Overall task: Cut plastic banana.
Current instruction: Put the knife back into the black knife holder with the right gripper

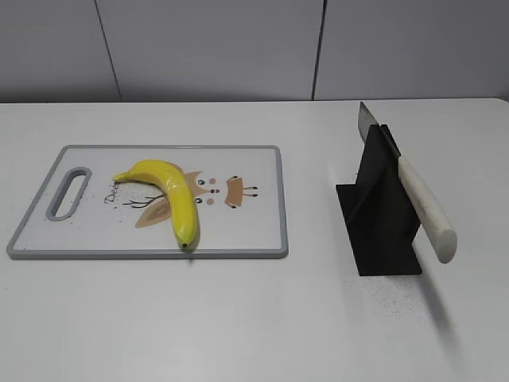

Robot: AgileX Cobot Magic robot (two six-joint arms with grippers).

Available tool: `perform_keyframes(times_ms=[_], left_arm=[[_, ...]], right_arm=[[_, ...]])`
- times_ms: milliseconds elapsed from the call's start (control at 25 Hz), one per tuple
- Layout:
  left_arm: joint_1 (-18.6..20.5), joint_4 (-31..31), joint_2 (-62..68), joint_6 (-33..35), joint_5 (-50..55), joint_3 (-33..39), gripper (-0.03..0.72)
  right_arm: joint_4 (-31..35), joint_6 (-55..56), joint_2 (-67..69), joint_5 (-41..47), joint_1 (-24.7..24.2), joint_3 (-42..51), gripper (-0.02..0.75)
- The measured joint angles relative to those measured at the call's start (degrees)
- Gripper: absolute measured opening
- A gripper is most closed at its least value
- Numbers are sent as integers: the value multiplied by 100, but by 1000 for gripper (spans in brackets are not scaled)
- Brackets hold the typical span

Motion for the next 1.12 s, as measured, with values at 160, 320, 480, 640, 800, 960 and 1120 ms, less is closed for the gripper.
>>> perform_keyframes(times_ms=[160,320,480,640,800,960,1120], left_arm=[[0,0,0,0,0,0,610],[0,-2,0,0,0,0,610],[0,-2,0,0,0,0,610],[0,-2,0,0,0,0,610],[0,-2,0,0,0,0,602],[0,-2,0,0,0,0,589],[0,-2,0,0,0,0,588]], right_arm=[[0,0,-920,34,0,480,589],[-48,-60,-1652,239,0,588,589],[-170,-216,-2243,453,0,744,589],[-170,-236,-2701,490,0,758,589],[-170,-240,-2979,493,0,758,589],[-170,-240,-3080,498,0,758,589],[-170,-246,-3209,498,0,758,589]])
